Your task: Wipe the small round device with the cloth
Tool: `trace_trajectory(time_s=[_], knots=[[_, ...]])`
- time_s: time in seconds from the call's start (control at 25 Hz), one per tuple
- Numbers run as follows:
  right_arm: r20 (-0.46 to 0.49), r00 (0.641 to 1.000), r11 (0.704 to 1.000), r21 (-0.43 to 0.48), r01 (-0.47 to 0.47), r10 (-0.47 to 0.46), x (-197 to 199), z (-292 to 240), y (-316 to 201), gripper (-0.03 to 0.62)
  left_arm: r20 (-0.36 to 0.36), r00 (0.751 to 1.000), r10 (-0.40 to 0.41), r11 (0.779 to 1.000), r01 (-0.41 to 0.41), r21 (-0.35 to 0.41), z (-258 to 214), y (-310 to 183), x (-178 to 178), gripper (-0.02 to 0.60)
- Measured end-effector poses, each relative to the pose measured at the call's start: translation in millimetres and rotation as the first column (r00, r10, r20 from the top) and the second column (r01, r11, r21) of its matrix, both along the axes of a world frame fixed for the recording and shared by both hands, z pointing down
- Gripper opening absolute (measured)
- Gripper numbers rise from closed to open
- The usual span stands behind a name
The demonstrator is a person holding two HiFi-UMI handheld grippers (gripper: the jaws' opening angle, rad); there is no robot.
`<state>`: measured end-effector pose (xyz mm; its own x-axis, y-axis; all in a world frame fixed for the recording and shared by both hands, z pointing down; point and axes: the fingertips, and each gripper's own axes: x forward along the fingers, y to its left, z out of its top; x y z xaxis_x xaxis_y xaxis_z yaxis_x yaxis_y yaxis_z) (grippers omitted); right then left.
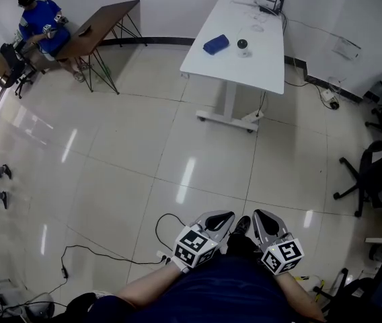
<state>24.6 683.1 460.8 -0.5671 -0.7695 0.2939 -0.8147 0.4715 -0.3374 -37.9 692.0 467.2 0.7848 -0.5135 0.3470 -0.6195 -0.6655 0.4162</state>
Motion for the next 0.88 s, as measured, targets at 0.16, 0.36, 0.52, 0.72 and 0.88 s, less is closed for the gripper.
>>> trace_trajectory(time_s=[0.16,0.36,0.52,0.72,0.88], knots=[[0.010,1.000,1.000,-0.002,0.027,-0.027,-3.2,5.0,-25.8,0.011,0.016,0.999,-0.033,0.999,0.032,0.017,6.8,-25.6,-4.8,0.002],[0.028,0.998,0.998,0.006,0.063,-0.063,4.3,5.4,-77.2,0.011,0.041,0.997,-0.070,0.998,0.069,0.006,6.9,-72.4,3.1,0.002],[0.031,0.995,0.996,0.014,0.090,-0.091,9.7,4.2,-103.5,0.011,0.039,0.995,-0.094,0.995,0.094,0.018,5.0,-97.4,10.9,0.002],[0.042,0.993,0.994,0.014,0.111,-0.111,27.1,3.3,-143.8,0.011,0.039,0.991,-0.129,0.991,0.128,0.034,-2.3,-136.0,28.7,0.002],[0.056,0.989,0.990,0.014,0.138,-0.139,52.5,0.8,-193.1,0.011,0.060,0.989,-0.136,0.990,0.133,0.051,6.6,-178.7,54.5,0.002]])
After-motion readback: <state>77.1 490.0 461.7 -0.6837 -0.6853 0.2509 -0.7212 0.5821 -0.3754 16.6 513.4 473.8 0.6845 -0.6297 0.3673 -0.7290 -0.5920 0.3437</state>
